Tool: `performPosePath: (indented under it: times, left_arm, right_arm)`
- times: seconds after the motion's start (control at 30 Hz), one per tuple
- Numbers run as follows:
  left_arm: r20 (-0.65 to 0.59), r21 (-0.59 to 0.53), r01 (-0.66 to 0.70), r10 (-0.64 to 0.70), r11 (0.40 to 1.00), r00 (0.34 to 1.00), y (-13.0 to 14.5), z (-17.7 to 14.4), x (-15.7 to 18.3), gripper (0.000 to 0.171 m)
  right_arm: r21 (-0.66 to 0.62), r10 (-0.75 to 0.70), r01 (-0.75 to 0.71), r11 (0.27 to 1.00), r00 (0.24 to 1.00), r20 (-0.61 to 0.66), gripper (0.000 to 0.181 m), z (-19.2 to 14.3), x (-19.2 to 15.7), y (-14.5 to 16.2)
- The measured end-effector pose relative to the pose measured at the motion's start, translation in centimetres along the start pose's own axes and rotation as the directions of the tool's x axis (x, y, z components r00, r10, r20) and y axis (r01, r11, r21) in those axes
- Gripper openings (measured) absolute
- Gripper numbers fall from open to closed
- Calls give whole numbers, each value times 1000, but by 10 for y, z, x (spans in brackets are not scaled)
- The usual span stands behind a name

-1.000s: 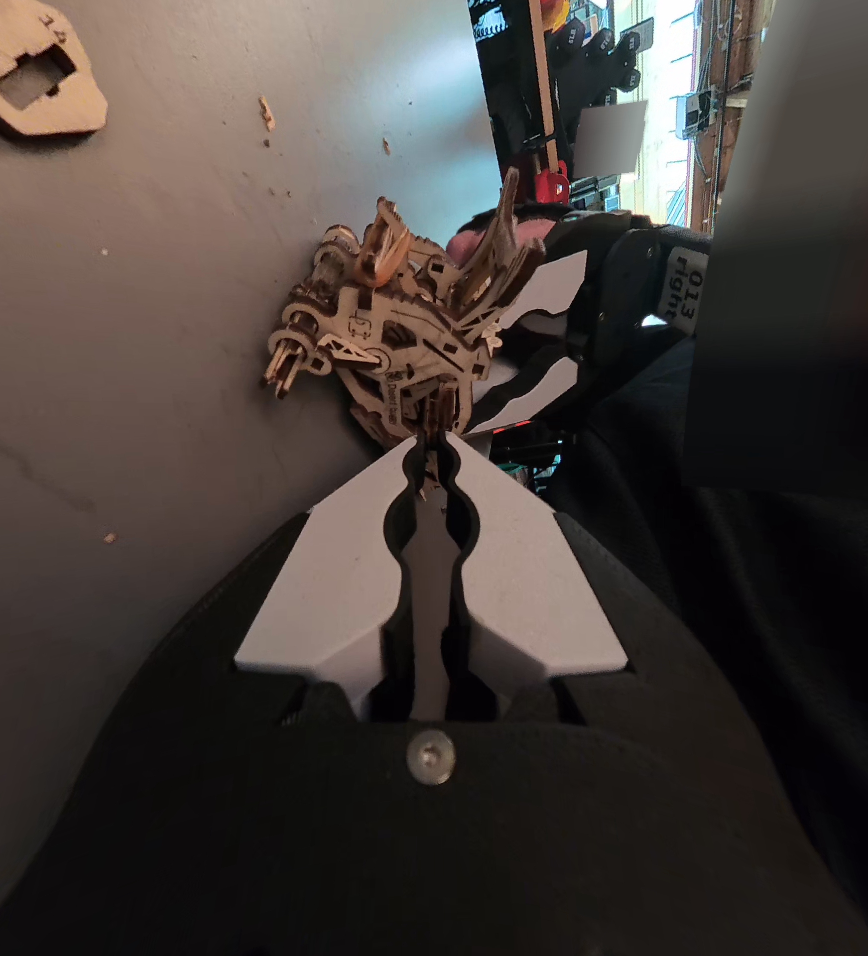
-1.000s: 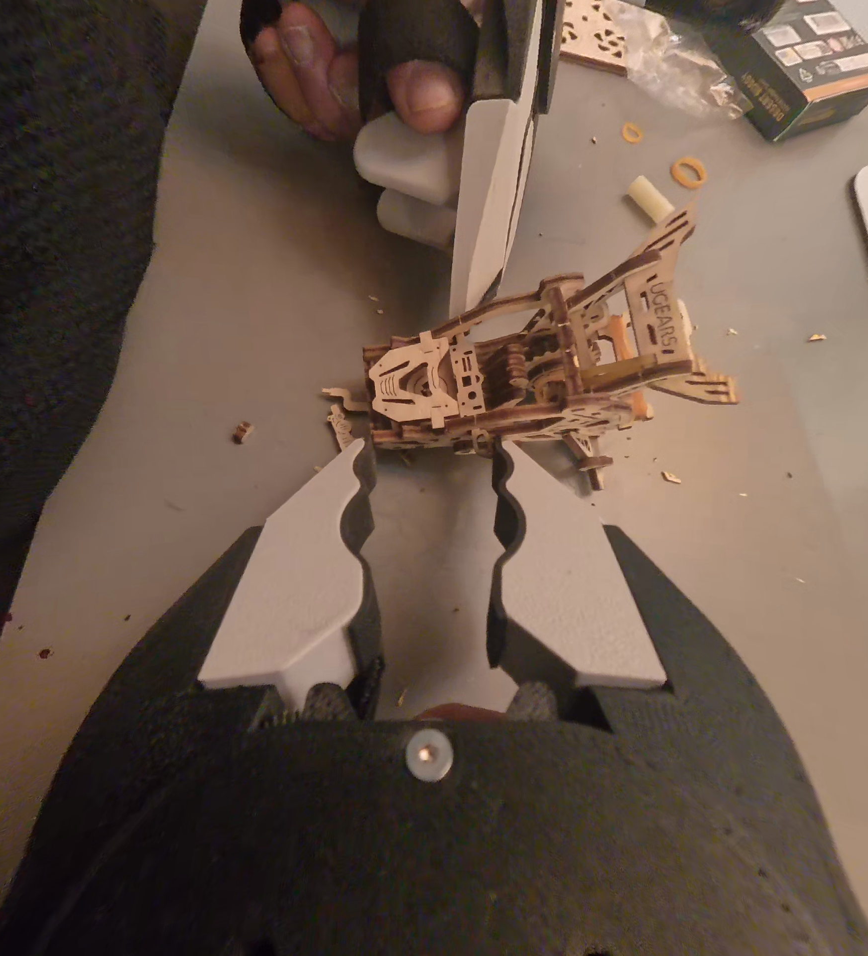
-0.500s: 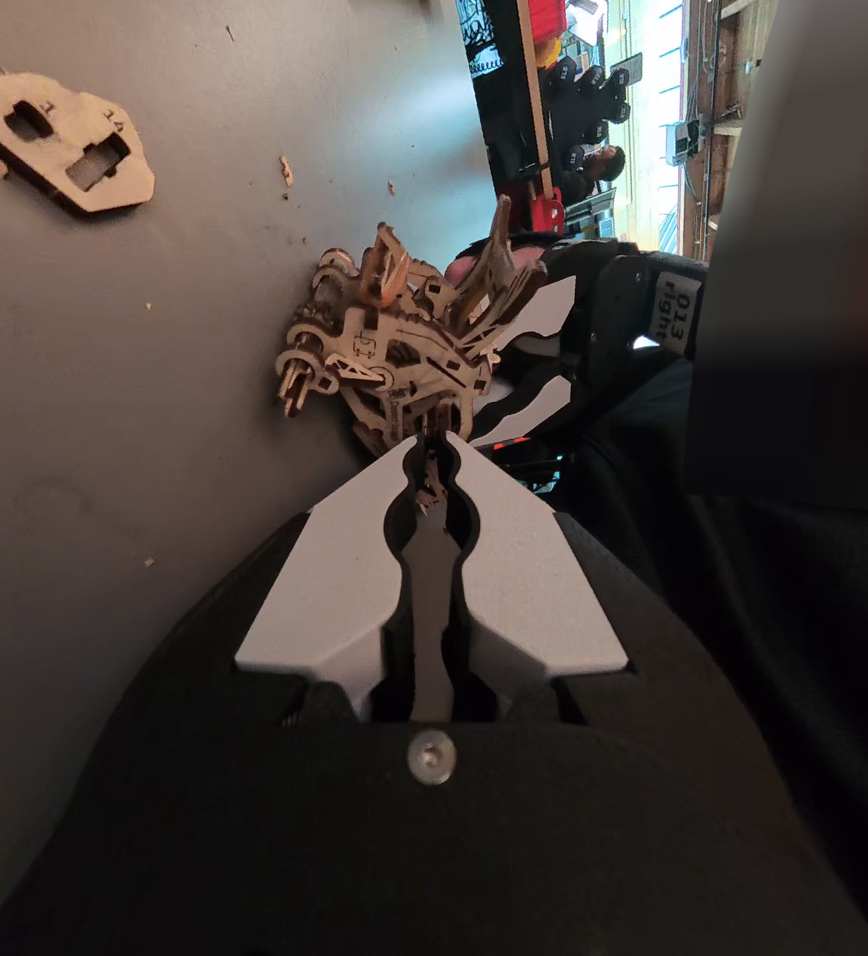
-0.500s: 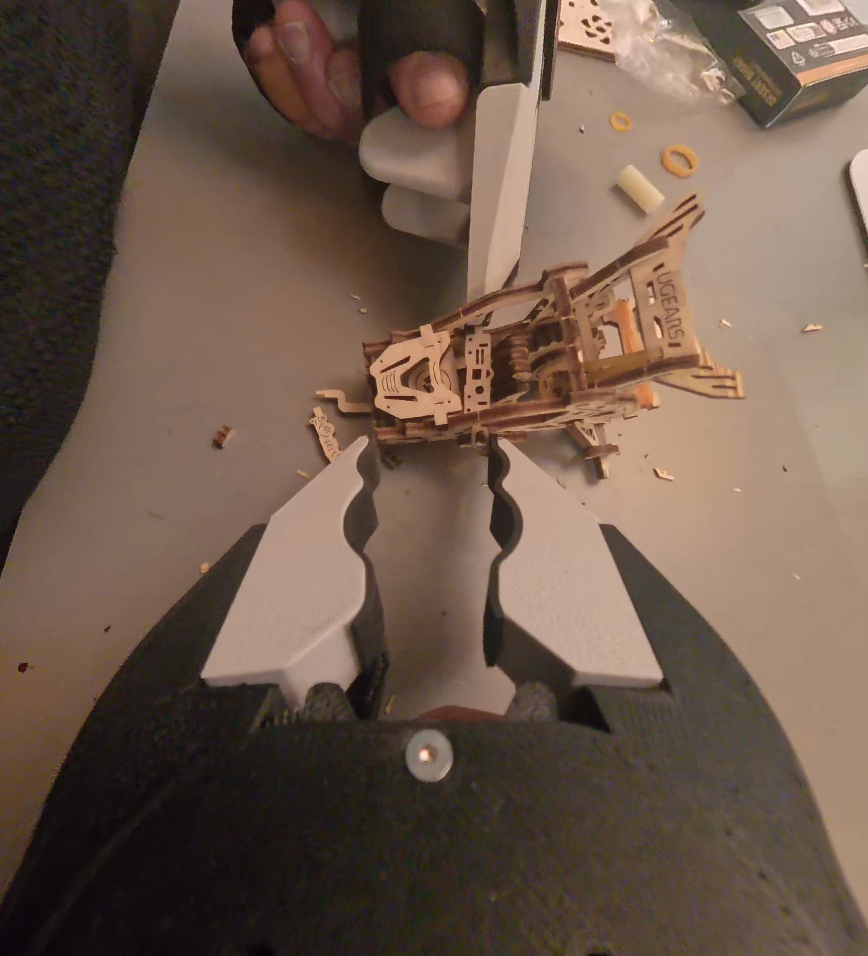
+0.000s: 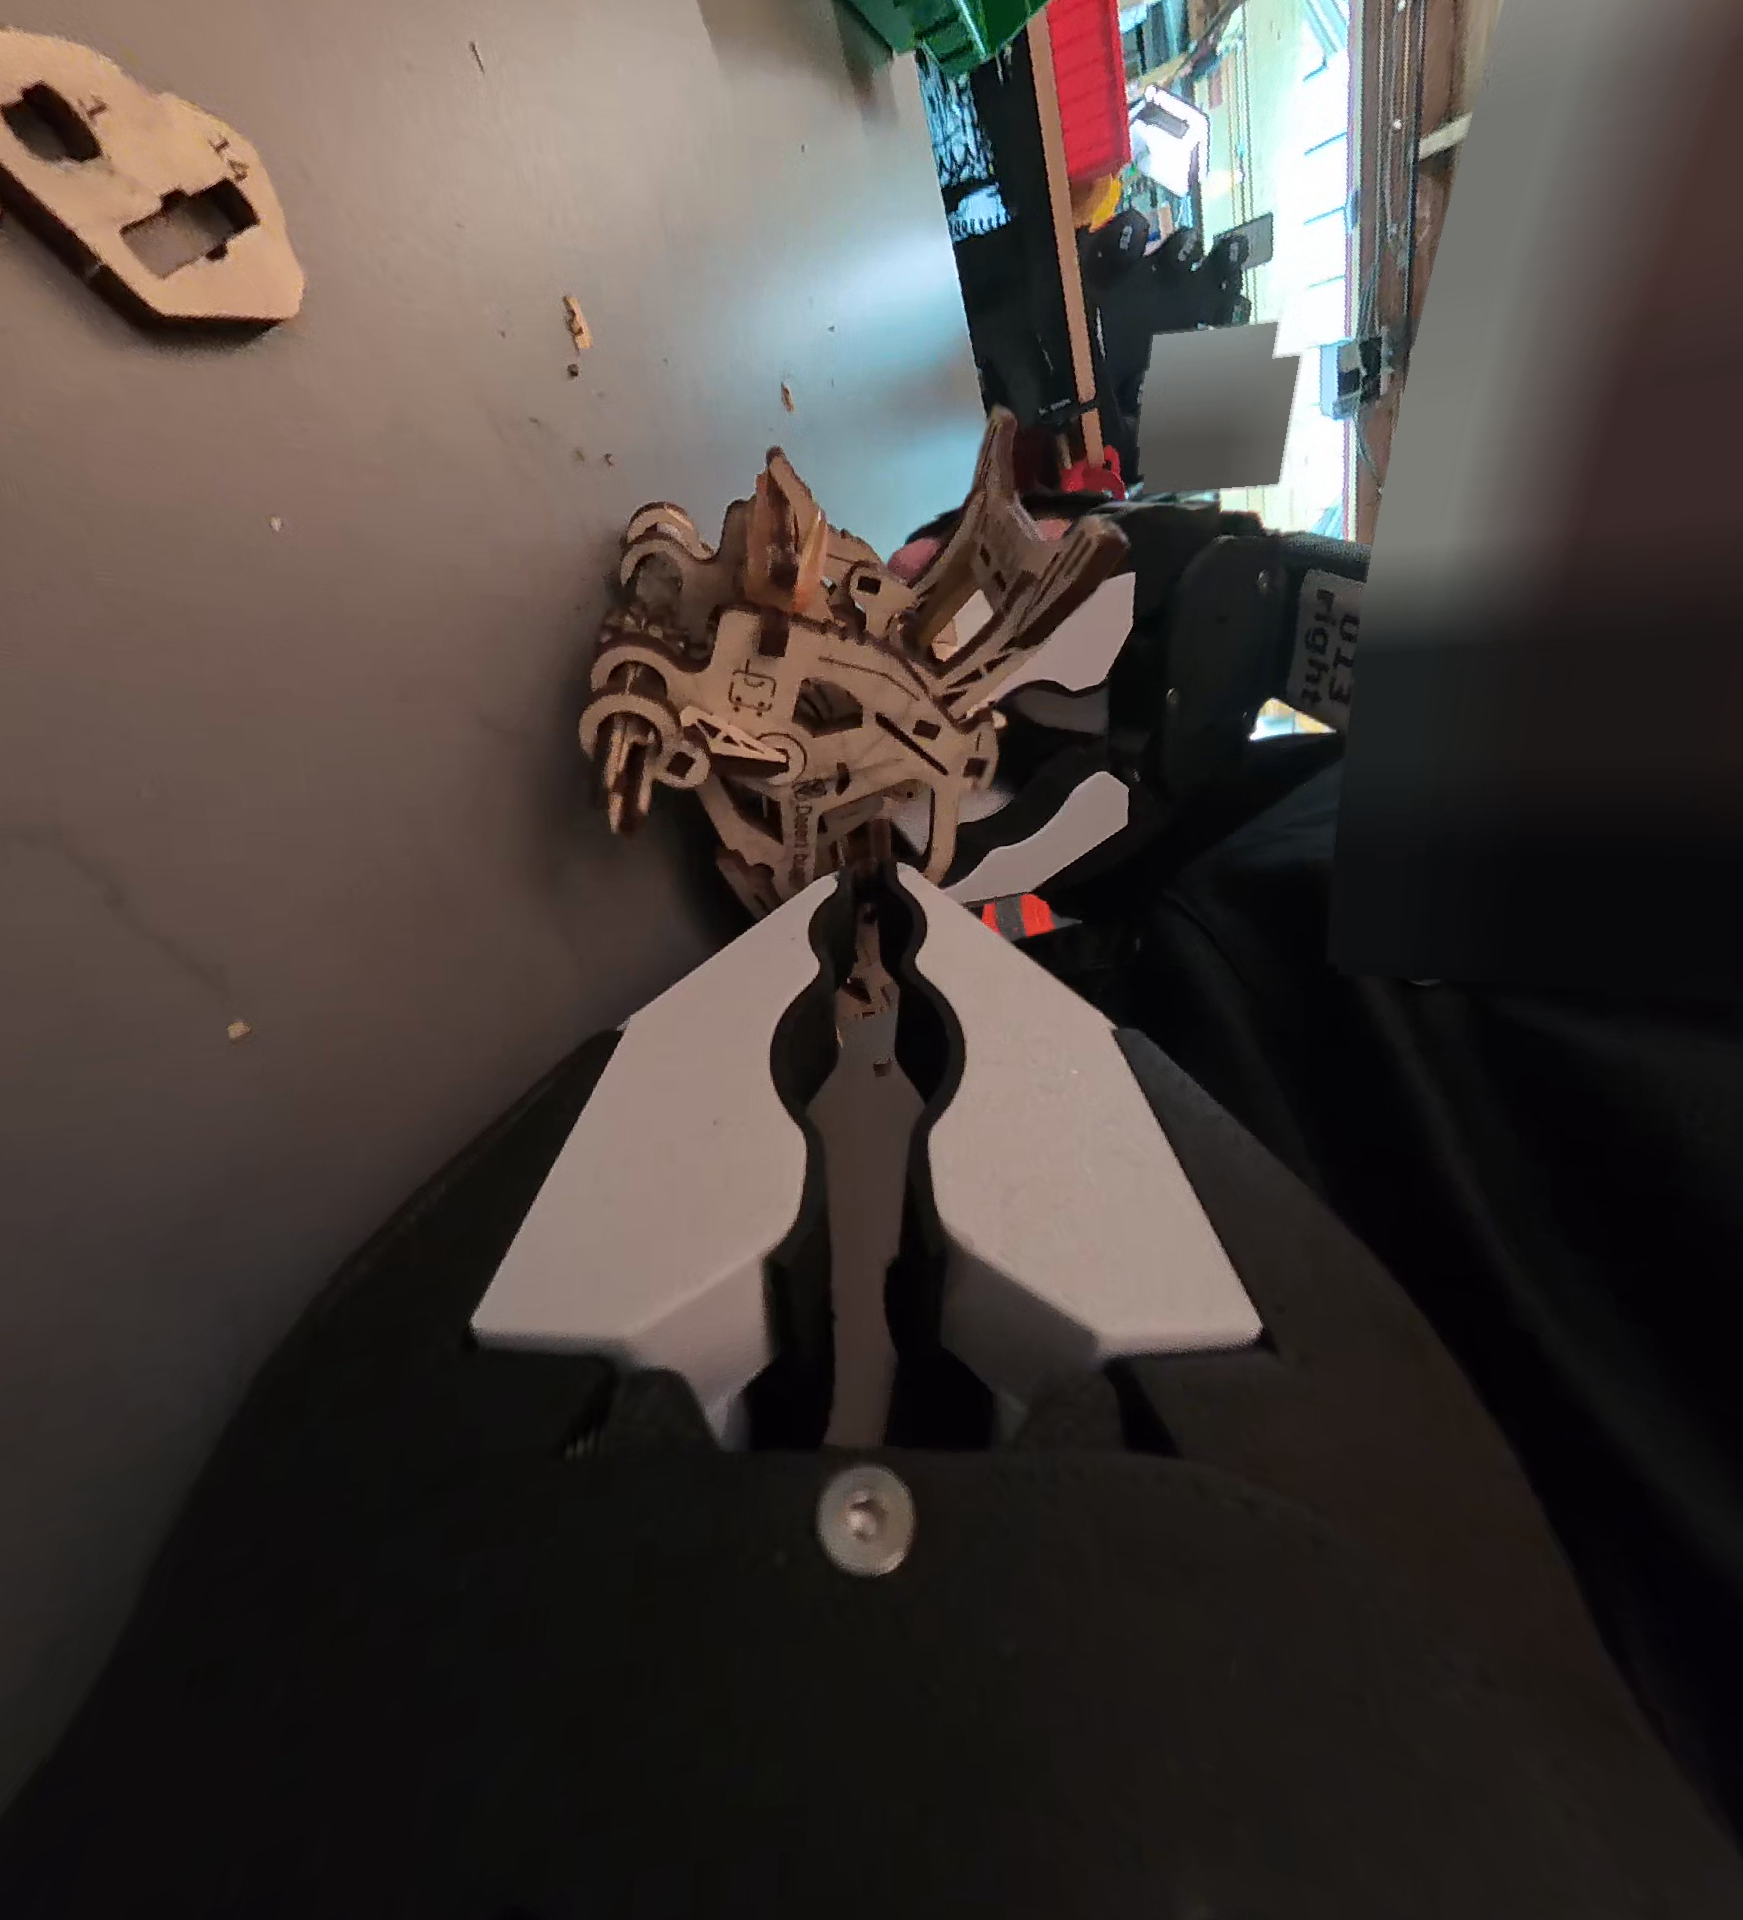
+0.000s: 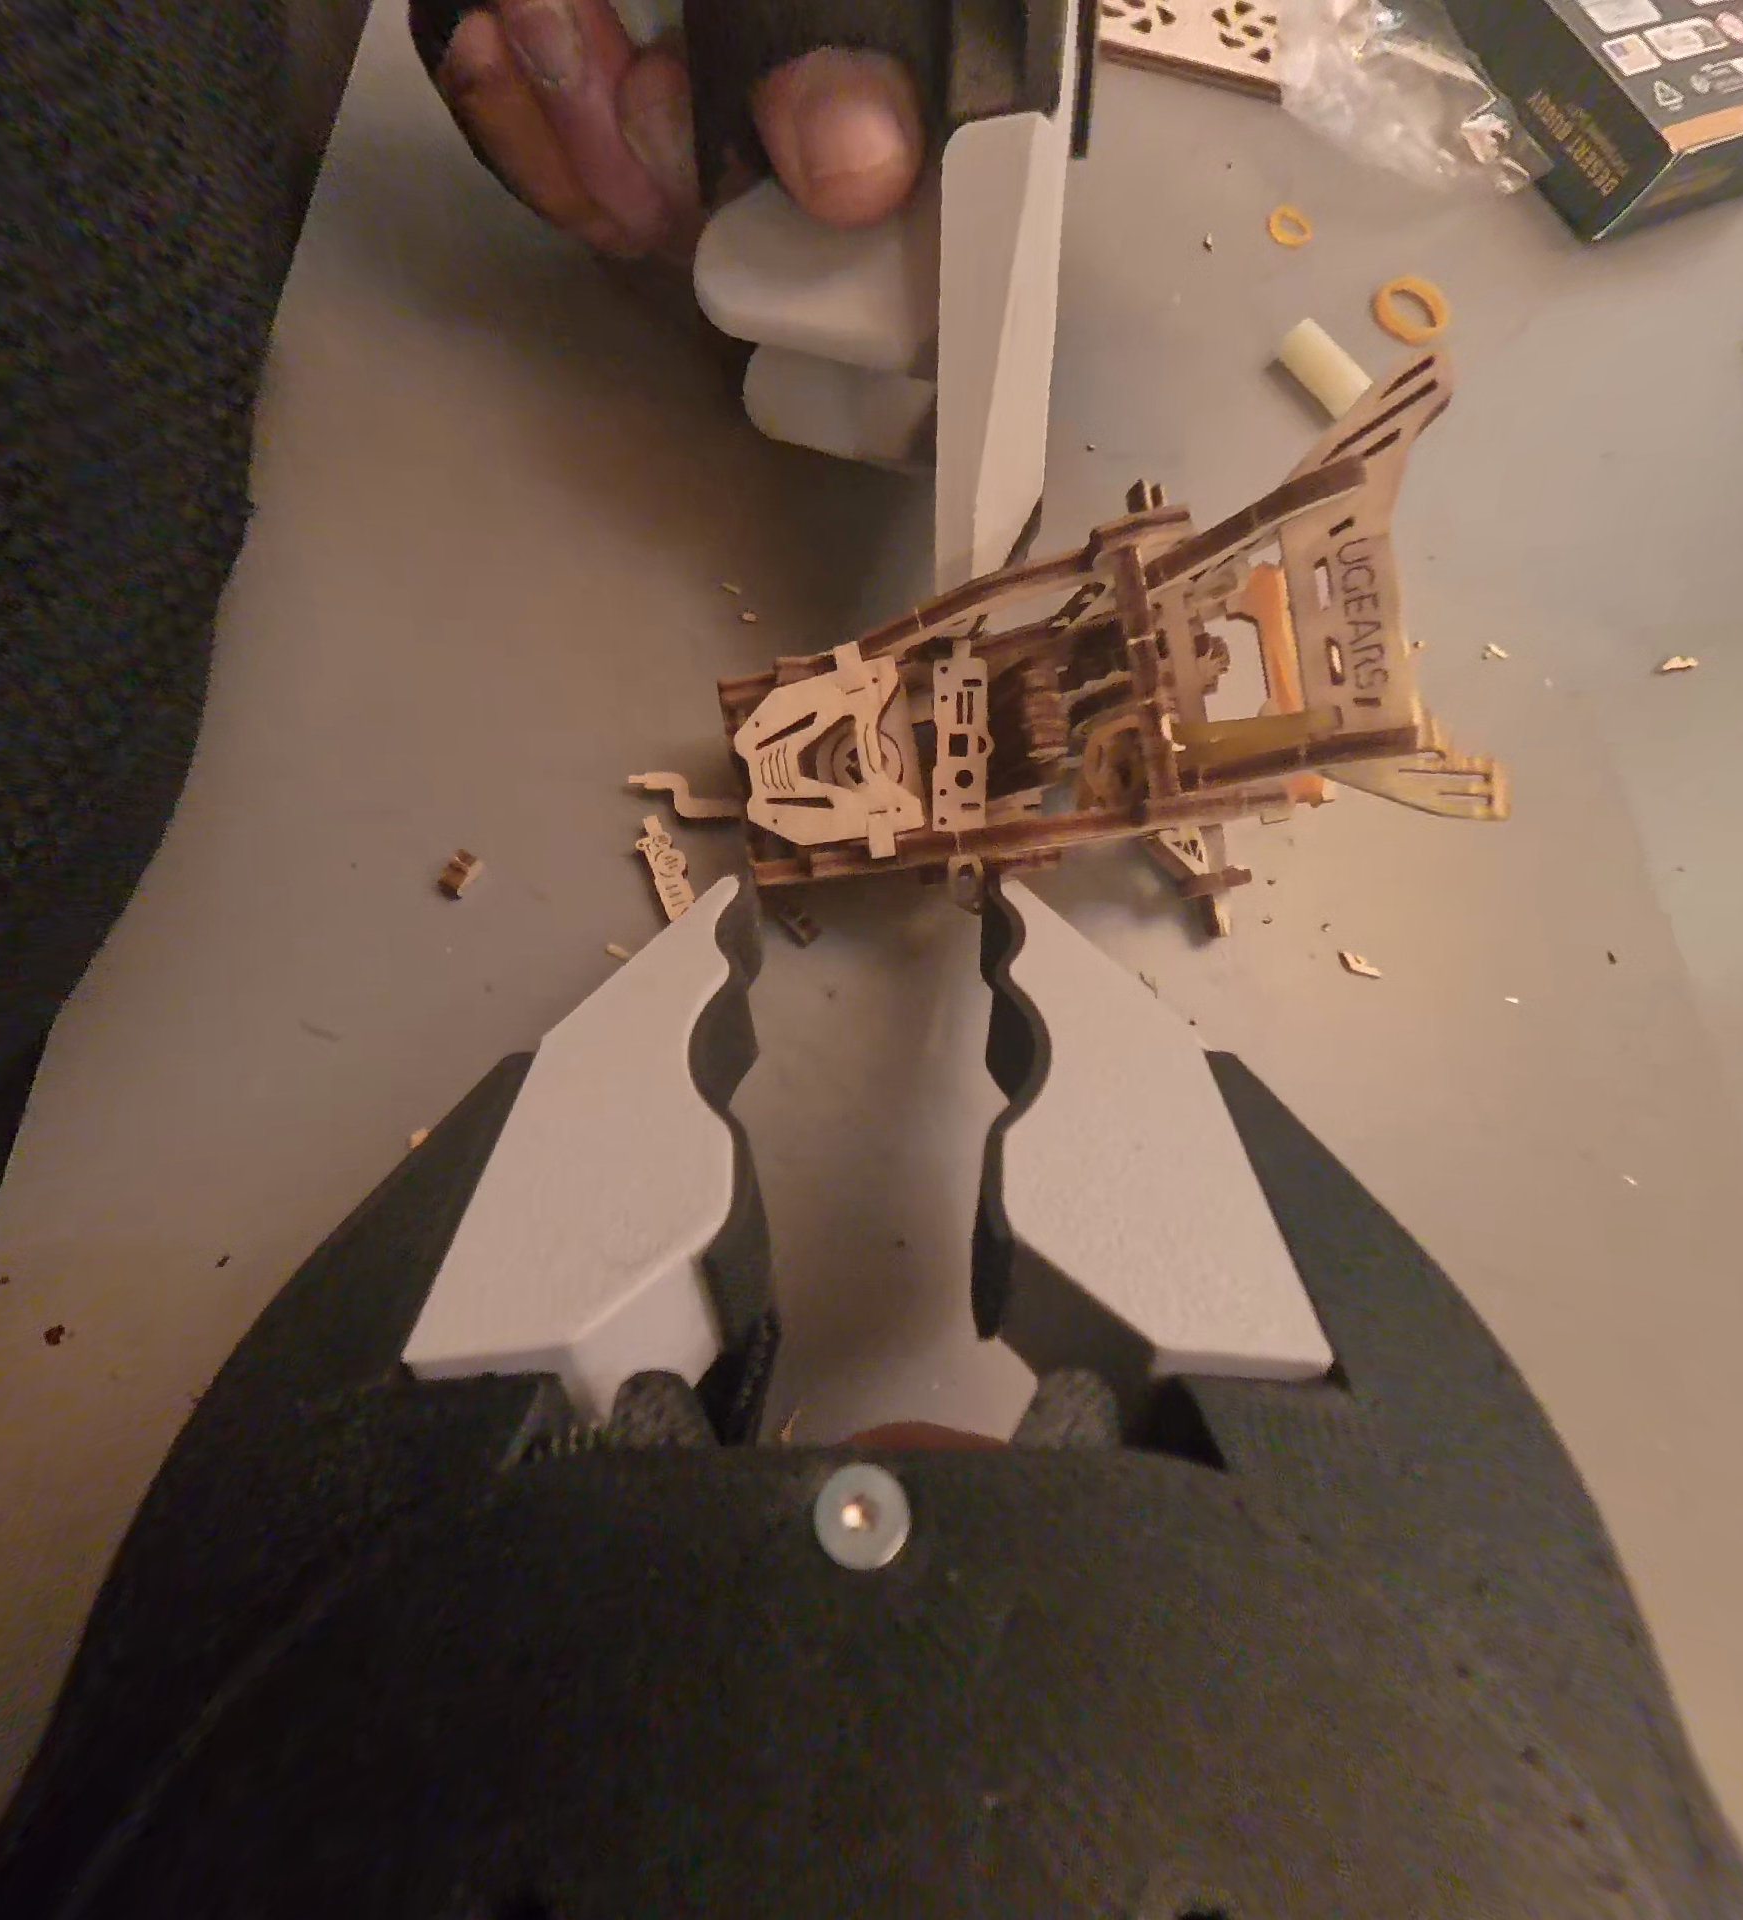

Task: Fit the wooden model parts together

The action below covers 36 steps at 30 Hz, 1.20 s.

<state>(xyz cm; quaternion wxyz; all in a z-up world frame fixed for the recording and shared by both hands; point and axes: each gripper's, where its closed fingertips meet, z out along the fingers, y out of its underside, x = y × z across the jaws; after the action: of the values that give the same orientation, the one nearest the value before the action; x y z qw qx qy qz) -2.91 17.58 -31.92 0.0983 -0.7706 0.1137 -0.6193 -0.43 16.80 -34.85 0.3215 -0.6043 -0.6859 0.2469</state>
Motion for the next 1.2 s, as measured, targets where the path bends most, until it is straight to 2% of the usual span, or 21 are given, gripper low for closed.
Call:
performPosePath:
  times: [0.37,0.43,0.83,1.1,1.2]
  left_arm:
    - [13,70,42,-43,997,999,1,-2,0,1]
    - [9,72,51,-52,996,999,3,-1,0,1]
    - [7,94,92,-93,991,996,5,-4,-1,1]
    - [33,71,26,-28,997,999,7,-7,-1,3]
    - [99,36,-70,66,997,993,11,-12,-2,20]
  right_arm:
    - [-3,26,-26,1000,1000,12,41,0,0,-1]
    - [-3,36,-36,999,999,15,46,0,0,-2]
    - [8,0,0,1000,999,32,39,0,-5,-5]
    - [8,-13,13,1000,999,33,38,1,-6,-6]
    - [14,-11,10,1000,999,37,38,1,-6,-7]
